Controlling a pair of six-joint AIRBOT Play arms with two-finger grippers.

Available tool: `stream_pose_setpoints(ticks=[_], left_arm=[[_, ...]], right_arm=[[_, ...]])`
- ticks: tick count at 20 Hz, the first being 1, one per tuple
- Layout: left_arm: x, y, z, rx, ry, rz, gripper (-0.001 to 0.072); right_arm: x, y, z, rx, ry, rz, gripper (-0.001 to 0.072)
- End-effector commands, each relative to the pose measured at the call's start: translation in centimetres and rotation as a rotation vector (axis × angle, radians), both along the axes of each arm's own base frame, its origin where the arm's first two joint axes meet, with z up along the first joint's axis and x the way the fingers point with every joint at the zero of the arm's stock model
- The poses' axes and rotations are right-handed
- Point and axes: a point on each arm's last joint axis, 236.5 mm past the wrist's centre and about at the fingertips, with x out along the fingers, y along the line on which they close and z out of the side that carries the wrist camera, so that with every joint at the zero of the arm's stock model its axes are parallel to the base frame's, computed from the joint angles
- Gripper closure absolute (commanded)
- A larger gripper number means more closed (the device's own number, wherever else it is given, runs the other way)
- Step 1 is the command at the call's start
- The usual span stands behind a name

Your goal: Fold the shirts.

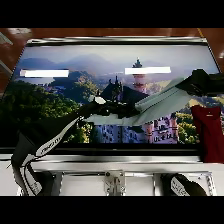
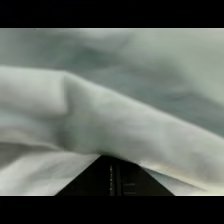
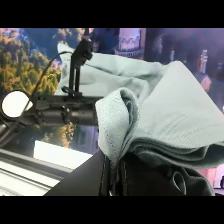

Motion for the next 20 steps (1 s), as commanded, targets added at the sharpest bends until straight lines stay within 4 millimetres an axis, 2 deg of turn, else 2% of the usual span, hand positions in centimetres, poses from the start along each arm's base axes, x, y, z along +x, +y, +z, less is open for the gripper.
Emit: stream_pose_setpoints(ticks=[1, 2, 3, 4, 6, 7, 9, 11, 12, 13, 15, 18, 20], left_arm=[[2.9, 3.4, 3.1, 0.035, -0.150, -0.021, 0.0678], [4.4, 6.4, 3.7, 0.106, -0.204, -0.022, 0.0678], [6.5, 10.5, 4.4, 0.195, -0.260, -0.001, 0.0678], [8.9, 15.2, 5.9, 0.273, -0.323, 0.044, 0.0677], [13.5, 26.1, 11.6, 0.349, -0.406, 0.246, 0.0677], [14.8, 31.5, 15.1, 0.353, -0.448, 0.356, 0.0677], [14.8, 40.7, 21.3, 0.376, -0.525, 0.531, 0.0676], [12.9, 47.5, 26.1, 0.409, -0.589, 0.668, 0.0676], [11.7, 50.2, 28.2, 0.427, -0.620, 0.727, 0.0675], [10.5, 52.1, 29.8, 0.443, -0.643, 0.768, 0.0675], [8.0, 54.2, 32.1, 0.470, -0.672, 0.808, 0.0675], [5.7, 54.9, 34.2, 0.496, -0.711, 0.827, 0.0674], [5.4, 54.8, 34.9, 0.498, -0.731, 0.835, 0.0674]], right_arm=[[0.6, -0.3, -0.2, 0.013, 0.012, -0.043, 0.0651], [1.2, 0.2, -0.5, 0.016, 0.010, -0.037, 0.0652], [2.0, 1.0, -0.9, 0.011, 0.003, -0.023, 0.0652], [3.0, 2.7, -1.3, 0.016, -0.011, 0.006, 0.0652], [5.3, 7.2, -2.5, 0.035, -0.042, 0.072, 0.0652], [6.3, 10.0, -3.3, 0.045, -0.056, 0.108, 0.0652], [7.7, 17.0, -6.0, 0.083, -0.060, 0.182, 0.0652], [7.7, 24.2, -9.6, 0.140, -0.026, 0.246, 0.0652], [7.8, 27.2, -11.4, 0.165, -0.012, 0.252, 0.0652], [8.1, 29.9, -13.4, 0.201, 0.005, 0.239, 0.0651], [9.2, 33.5, -16.8, 0.292, 0.051, 0.156, 0.0652], [10.0, 35.8, -20.4, 0.423, 0.184, 0.067, 0.0651], [9.9, 36.6, -21.1, 0.482, 0.239, 0.049, 0.0651]])
